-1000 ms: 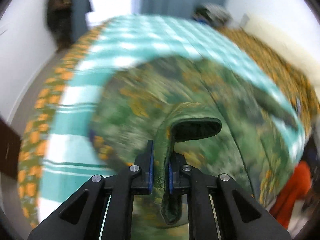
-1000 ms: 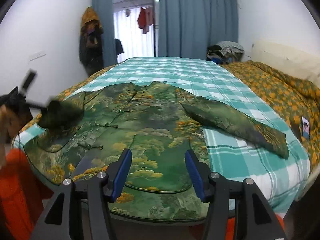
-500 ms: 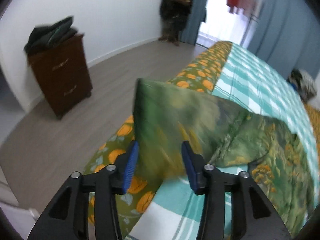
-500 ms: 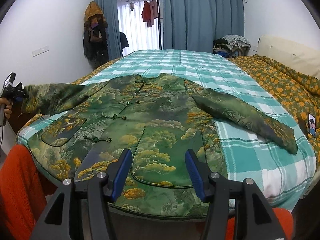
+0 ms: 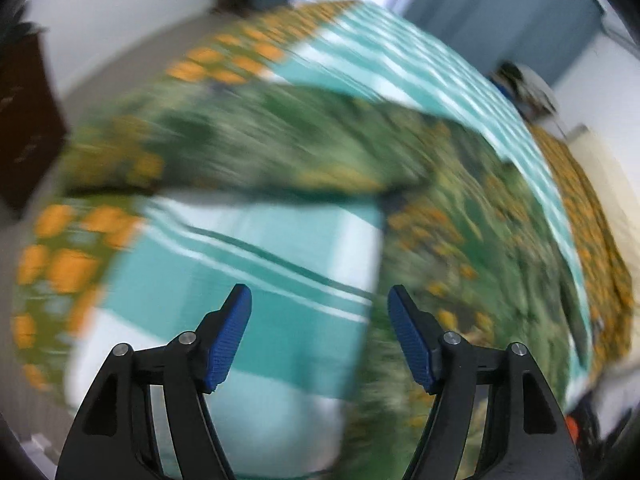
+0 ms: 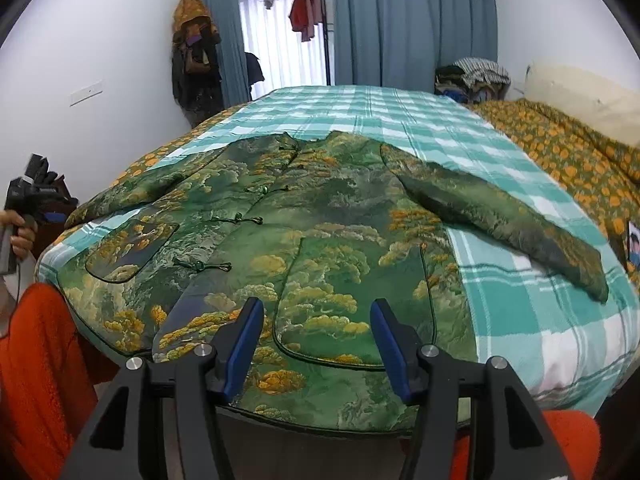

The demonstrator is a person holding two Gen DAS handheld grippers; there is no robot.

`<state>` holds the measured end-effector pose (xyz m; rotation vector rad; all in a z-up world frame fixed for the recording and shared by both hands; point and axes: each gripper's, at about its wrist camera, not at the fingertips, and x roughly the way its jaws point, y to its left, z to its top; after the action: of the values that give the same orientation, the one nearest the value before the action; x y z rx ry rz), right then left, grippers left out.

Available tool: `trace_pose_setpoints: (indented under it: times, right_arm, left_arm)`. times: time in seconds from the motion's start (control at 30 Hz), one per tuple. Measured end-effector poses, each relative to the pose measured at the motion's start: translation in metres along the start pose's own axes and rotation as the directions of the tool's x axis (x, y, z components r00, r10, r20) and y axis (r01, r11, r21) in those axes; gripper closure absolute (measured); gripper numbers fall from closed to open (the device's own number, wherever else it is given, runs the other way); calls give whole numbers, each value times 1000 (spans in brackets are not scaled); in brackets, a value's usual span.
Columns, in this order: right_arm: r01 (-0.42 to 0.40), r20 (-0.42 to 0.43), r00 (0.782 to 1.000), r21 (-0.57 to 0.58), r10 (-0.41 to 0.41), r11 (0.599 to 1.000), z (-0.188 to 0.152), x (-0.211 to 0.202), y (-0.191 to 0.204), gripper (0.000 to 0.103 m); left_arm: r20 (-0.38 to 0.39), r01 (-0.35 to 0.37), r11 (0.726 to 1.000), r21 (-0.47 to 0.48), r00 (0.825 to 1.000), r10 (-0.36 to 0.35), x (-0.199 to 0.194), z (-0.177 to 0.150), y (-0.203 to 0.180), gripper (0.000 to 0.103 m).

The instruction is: Fold large clothes

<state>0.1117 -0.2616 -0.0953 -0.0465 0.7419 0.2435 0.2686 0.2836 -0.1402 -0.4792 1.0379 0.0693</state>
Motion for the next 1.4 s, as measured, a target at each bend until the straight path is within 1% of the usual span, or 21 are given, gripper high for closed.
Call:
trace_pose_setpoints:
  times: [0.03, 0.07, 0.13, 0.2, 0.3, 0.37, 0.57, 0.63, 0.73, 0.8, 0.83, 1.03, 1.1, 1.23, 1.3, 1.4]
  right_arm:
    - [-1, -3, 1000, 13, 1, 1000, 0, 0, -3, 46]
    - [-1, -5, 1000, 23, 1, 1000, -1, 1, -5, 46]
    - [0, -7, 1000, 29, 0, 1000, -1, 1, -7, 46]
    - [-1, -9, 1000, 29, 1, 1000, -3, 2, -8, 46]
    - [-1, -17, 1000, 35, 2, 999, -4, 5, -11, 46]
    - [-4, -24, 1000, 43, 5, 999, -5, 7, -13, 46]
    - [-13, -41, 999, 57, 15, 998, -6, 14, -17, 46]
    - [-13, -44, 999, 54, 15, 998, -6, 15, -15, 46]
    - [-9, -37, 999, 45, 10, 999, -6, 13, -13, 46]
    - [-6, -33, 999, 40, 7, 999, -6, 12, -12, 46]
    - [-3, -30, 1000, 37, 4, 999, -6, 12, -11, 46]
    - [1, -29, 1000, 17, -1, 1000, -5, 11, -7, 46]
    - [1, -27, 1000, 12, -1, 1000, -4, 11, -5, 46]
    - [2, -22, 1000, 3, -2, 1000, -5, 11, -3, 46]
    - [2, -18, 1000, 4, -2, 1000, -5, 10, -4, 46]
    - [3, -14, 1000, 8, -3, 1000, -5, 8, -5, 46]
  left_arm:
    - [-38, 35, 999, 25, 999, -34, 15, 2, -14, 31]
    - [-58, 48, 998, 42, 997, -46, 21, 1, -22, 31]
    - [-104, 65, 995, 79, 993, -56, 39, 0, -37, 30]
    - [-145, 65, 994, 86, 988, -52, 58, 0, -44, 30]
    - [-163, 60, 996, 66, 985, -48, 66, -6, -40, 30]
    - [-167, 68, 996, 50, 984, -59, 66, -10, -38, 30]
    - [-162, 79, 994, 75, 985, -66, 56, -22, -41, 28]
    - [-154, 91, 993, 72, 985, -79, 49, -27, -40, 28]
    - [-132, 93, 991, 93, 988, -80, 39, -33, -45, 28]
    - [-107, 93, 990, 109, 991, -81, 30, -38, -51, 27]
    - [-94, 92, 989, 116, 992, -82, 26, -39, -54, 25]
    - [28, 82, 986, 146, 996, -87, -7, -52, -78, 14]
    - [74, 75, 985, 157, 993, -87, -18, -59, -89, 12]
    - [135, 55, 981, 186, 987, -81, -30, -73, -104, 9]
    - [150, 44, 981, 188, 986, -73, -30, -79, -106, 9]
    - [137, 46, 984, 170, 988, -70, -24, -88, -105, 9]
